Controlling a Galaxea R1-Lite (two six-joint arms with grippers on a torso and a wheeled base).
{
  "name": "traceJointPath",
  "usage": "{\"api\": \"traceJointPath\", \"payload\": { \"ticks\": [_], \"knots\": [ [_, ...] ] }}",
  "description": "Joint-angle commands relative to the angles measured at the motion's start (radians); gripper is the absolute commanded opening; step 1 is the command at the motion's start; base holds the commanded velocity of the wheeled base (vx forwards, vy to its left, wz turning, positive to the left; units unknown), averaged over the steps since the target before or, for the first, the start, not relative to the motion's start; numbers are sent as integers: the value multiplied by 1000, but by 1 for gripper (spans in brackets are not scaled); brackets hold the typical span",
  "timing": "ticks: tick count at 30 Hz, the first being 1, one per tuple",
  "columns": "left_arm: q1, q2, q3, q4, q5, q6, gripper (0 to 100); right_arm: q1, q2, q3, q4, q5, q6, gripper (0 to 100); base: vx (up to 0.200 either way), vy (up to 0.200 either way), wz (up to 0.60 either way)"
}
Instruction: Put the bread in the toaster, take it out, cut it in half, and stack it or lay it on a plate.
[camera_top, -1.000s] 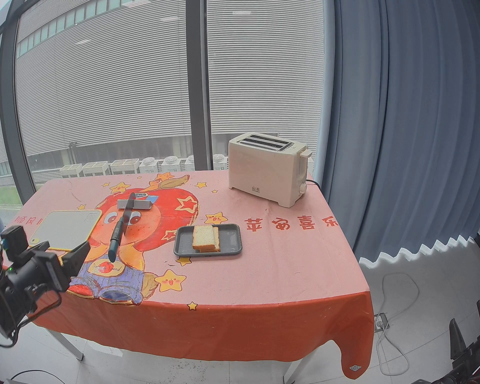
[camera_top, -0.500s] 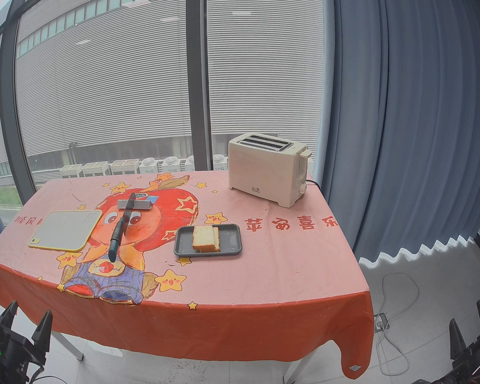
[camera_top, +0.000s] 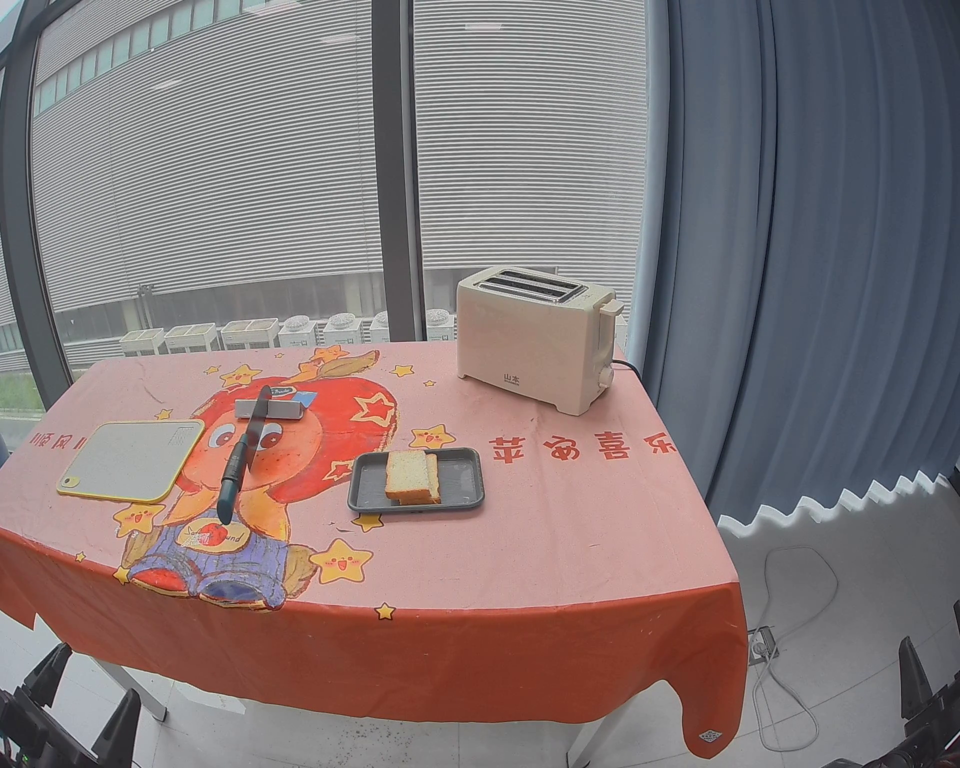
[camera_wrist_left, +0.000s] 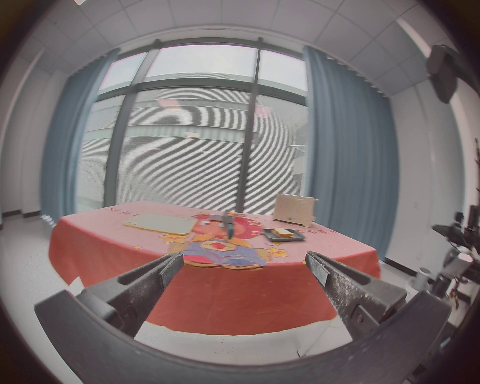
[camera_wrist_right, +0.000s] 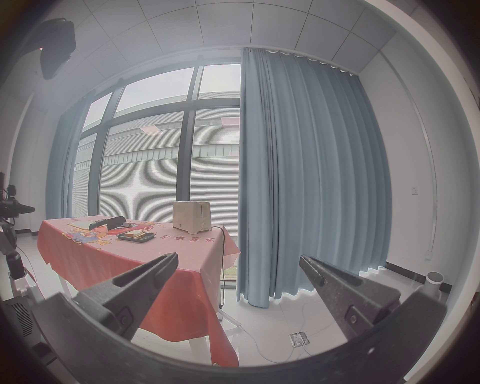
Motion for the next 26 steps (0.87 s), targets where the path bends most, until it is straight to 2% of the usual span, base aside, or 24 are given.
{"api": "traceJointPath", "payload": {
  "ticks": [1, 4, 6, 8, 9, 10, 14, 15, 17, 18, 21, 25, 26],
  "knots": [
    [11, -3, 20, -15, -75, 33, 100, 0, -15, 18, -1, 0, 0, 100, 0, 0, 0],
    [13, -5, 20, -16, -64, 14, 100, 0, -15, 18, -1, 0, 0, 100, 0, 0, 0],
    [13, -5, 20, -16, -64, 23, 100, 0, -13, 18, -1, 0, 0, 100, 0, 0, 0],
    [19, -5, 20, 5, -23, 94, 100, 0, -13, 18, -1, 0, 0, 100, 0, 0, 0],
    [23, -5, 20, 42, 9, 117, 100, 0, -15, 18, -1, 0, -2, 100, 0, 0, 0],
    [23, -5, 18, 65, 23, 122, 100, 0, -15, 18, -1, 0, 0, 100, 0, 0, 0],
    [25, -8, 20, 44, 3, 111, 100, 0, -15, 18, -1, 0, 3, 100, 0, 0, 0],
    [37, -9, 20, 44, 6, 111, 100, 0, -15, 18, -1, 0, 3, 100, 0, 0, 0],
    [105, -23, 20, 44, 8, 112, 100, 0, -15, 18, -1, 0, 0, 100, 0, 0, 0],
    [162, -55, 20, 41, 3, 126, 100, 0, -13, 18, -1, 0, 0, 100, 0, 0, 0],
    [143, -88, 20, 41, -11, 160, 100, 0, -15, 18, -1, 2, -5, 100, 0, 0, 0],
    [145, -108, 20, 41, -15, 152, 100, 0, -13, 18, -1, 3, -3, 100, 0, 0, 0],
    [146, -108, 20, 42, -11, 128, 100, 0, -13, 18, -1, 2, -3, 100, 0, 0, 0]
  ]
}}
